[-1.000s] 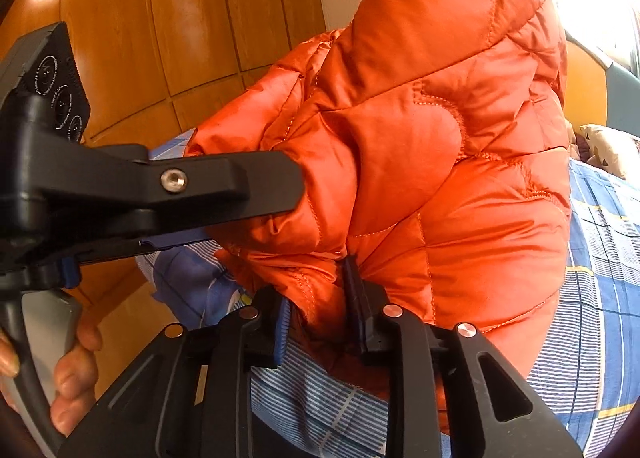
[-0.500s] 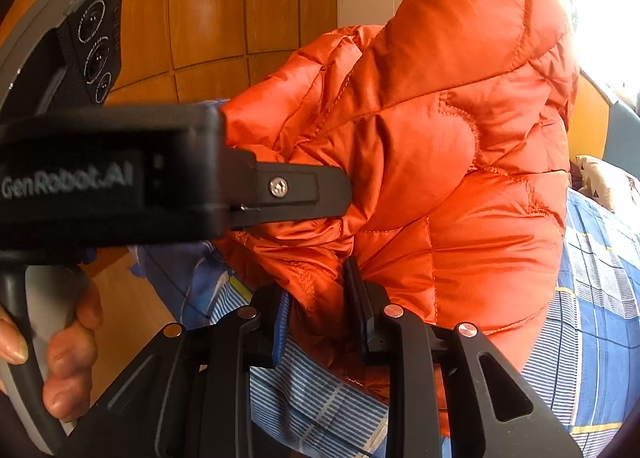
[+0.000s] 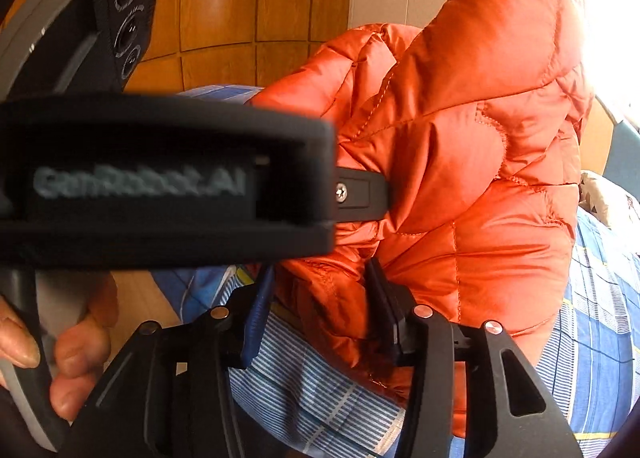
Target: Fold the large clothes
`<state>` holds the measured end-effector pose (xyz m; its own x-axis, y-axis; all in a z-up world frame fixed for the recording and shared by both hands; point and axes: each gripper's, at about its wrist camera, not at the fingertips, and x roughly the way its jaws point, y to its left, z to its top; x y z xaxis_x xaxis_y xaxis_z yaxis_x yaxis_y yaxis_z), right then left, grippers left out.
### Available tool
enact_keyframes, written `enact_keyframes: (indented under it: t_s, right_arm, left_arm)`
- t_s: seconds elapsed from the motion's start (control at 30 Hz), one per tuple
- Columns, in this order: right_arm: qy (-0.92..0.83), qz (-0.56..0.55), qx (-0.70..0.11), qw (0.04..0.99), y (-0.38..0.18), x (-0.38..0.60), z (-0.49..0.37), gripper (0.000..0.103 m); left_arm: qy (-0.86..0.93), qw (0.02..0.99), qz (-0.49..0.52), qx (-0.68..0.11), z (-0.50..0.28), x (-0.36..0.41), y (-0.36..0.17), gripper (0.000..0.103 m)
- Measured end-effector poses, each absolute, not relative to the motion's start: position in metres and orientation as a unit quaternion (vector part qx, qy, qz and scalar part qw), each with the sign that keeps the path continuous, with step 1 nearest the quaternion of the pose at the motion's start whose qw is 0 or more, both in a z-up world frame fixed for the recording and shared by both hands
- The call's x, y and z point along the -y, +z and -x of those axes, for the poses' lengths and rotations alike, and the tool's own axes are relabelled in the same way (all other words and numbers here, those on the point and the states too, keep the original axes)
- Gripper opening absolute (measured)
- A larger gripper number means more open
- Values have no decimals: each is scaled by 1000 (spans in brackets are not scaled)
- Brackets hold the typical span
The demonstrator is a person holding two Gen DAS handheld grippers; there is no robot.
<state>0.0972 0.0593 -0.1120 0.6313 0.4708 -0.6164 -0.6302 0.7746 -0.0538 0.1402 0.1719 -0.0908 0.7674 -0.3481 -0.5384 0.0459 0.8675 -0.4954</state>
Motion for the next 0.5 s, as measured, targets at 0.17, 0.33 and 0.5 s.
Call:
enact_keyframes:
  t_s: [0.17, 0.33, 0.5]
  right_arm:
    - [309, 134, -301, 892, -118, -68, -99, 47]
    - [319, 132, -311, 886, -125, -68, -107, 47]
    - [330, 115, -325, 879, -123, -68, -113, 47]
  left_arm:
    - [-115, 910, 247, -313, -140, -185, -98, 18]
    - [-104, 905, 269, -314, -138, -199, -113, 16]
    - [-103, 900, 285, -313, -139, -206, -121, 15]
